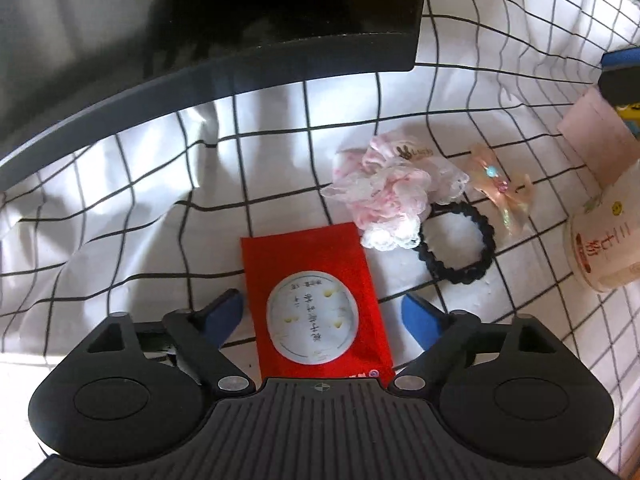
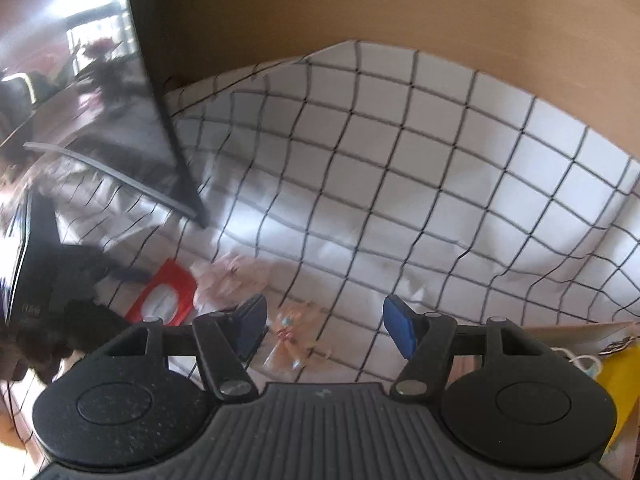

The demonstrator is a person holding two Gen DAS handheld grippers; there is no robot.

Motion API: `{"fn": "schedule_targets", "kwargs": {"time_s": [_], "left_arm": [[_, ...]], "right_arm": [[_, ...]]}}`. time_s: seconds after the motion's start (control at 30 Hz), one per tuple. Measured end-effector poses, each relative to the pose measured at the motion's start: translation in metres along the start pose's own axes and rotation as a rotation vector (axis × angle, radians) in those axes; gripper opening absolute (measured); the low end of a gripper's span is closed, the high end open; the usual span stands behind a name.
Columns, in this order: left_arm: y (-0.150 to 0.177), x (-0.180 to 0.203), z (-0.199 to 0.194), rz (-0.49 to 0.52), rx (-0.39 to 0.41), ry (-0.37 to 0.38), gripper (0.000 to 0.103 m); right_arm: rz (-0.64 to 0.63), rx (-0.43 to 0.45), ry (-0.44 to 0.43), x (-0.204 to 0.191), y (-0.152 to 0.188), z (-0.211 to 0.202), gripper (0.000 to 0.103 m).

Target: Organize soft objects

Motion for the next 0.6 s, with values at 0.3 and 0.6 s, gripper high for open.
{"fn": "schedule_targets", "kwargs": {"time_s": [0.3,0.6], "left_arm": [[0.005,-0.022,-0.016,-0.114,0.049,0.003,0.003],[0.017,-0.045,-0.033,-0.228,0.091,0.057,0.008]], "right_arm": [[0.094,-0.094,-0.099,-0.005,-0.015,0.017,0.065],[0.083,-0.222,-0.116,-0.041,-0.022,0.072,0.065]]}}
Point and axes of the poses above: each gripper's, at about its wrist camera, not at the fingertips, and z roughly the way its jaws point, x to its right, y to its underside, the point moved 5 cm from there along z, roughly the way its jaws point, and after that the axes turned 15 degrees about -y, right-handed, at the moved point
